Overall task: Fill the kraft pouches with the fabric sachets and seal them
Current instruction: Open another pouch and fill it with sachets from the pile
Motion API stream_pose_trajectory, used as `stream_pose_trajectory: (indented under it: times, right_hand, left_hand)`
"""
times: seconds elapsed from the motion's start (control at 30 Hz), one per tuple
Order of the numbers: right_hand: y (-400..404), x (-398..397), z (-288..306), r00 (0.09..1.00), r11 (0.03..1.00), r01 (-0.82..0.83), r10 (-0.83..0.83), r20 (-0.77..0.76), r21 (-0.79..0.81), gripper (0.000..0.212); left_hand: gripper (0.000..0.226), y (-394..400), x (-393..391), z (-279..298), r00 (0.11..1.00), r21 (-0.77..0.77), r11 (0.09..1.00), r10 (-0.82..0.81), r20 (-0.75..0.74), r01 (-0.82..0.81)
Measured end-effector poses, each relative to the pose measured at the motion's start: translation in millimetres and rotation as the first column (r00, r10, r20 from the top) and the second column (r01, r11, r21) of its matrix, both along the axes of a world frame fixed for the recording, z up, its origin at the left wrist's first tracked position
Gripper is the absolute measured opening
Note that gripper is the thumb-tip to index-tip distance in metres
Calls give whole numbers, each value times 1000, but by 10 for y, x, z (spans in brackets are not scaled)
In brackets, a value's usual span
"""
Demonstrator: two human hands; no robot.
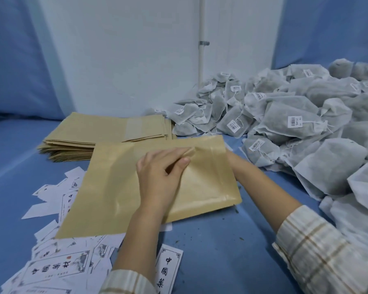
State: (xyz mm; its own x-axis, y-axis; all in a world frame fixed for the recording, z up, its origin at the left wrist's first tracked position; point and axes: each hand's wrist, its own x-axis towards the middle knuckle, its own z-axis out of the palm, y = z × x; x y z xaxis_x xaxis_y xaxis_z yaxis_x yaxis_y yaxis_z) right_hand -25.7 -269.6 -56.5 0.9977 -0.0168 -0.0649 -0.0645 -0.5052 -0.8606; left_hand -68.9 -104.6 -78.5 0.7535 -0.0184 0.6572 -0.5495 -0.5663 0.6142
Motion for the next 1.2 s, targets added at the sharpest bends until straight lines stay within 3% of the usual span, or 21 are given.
stream_pose_trajectory:
  times: [0.1, 0.17, 0.2, 0.27, 0.3, 0.37, 0.4, 0.43, 0.5, 0.57, 0.63, 0.73, 0.8, 0.87, 0.9, 1.0, 1.1, 1.2]
  right_hand:
    - [24, 29, -71, 980, 996, -81, 72, -188, -40, 37]
    - [79, 8, -85, 955, 995, -100, 100, -278, 14, 36]
    - [95, -14, -82, 956, 985, -150, 167, -240, 86, 33]
    - [45, 33, -92, 964, 947, -260, 267, -12, 190, 26]
    - [-9, 87, -87, 971, 940, -234, 214, 105, 249, 22]
    - [-153, 227, -107, 958, 965, 25, -98, 270, 262, 18]
    - [-231, 312, -142, 914, 976, 194, -217, 343, 102, 20]
    - [-300, 386, -208, 897, 937, 313, -238, 373, -154, 28]
    - [-367, 458, -344, 957, 794, 256, -129, 258, -551, 51]
    - [-350, 506, -430, 984, 766, 154, -64, 165, -625, 59]
    - [-347, 534, -493, 961, 814, 204, -61, 270, -543, 52]
    - [-410, 445, -445, 891, 931, 281, -163, 423, -234, 39]
    - [-507, 327, -330, 927, 982, 155, -181, 329, 103, 29]
    - [-638, 197, -226, 968, 933, -14, -77, 239, 359, 28]
    - [-707, 143, -201, 973, 906, -92, -6, 231, 414, 31]
    - [-842, 19, -168, 949, 902, -245, 148, 278, 356, 33]
    - [-916, -58, -148, 933, 936, -209, 104, 344, 285, 33]
    - [-995, -134, -116, 935, 913, -193, 60, 350, 360, 34]
  left_hand:
    - [18, 24, 21, 4, 1000, -35, 999, 17, -1, -17]
    - [17, 59, 33, 10, 999, -33, 999, 35, -11, -35]
    - [16, 81, 41, 12, 998, -30, 998, 60, -11, -60]
    - [16, 132, 54, 10, 990, -34, 989, 142, -5, -142]
    - [16, 160, 65, 4, 982, -38, 982, 187, -3, -187]
    - [16, 214, 90, -7, 968, -44, 967, 251, -8, -251]
    - [16, 229, 98, -11, 964, -45, 963, 266, -14, -267]
    - [16, 237, 105, -12, 962, -45, 961, 273, -18, -274]
    - [17, 242, 119, -16, 961, -47, 960, 275, -21, -276]
    - [17, 242, 125, -23, 961, -55, 960, 275, -26, -276]
    - [16, 245, 127, -34, 963, -54, 961, 270, -19, -271]
    - [16, 248, 122, -31, 965, -54, 964, 261, -4, -261]
    - [15, 245, 126, -28, 964, -58, 962, 266, -9, -266]
    - [15, 243, 127, -30, 966, -56, 964, 260, -11, -260]
    - [16, 241, 128, -30, 968, -55, 966, 251, -10, -251]
    - [17, 215, 120, -24, 976, -75, 973, 217, -17, -217]
    - [18, 193, 105, -21, 980, -74, 977, 198, -13, -199]
    - [17, 201, 85, -8, 981, -77, 978, 192, -16, -193]
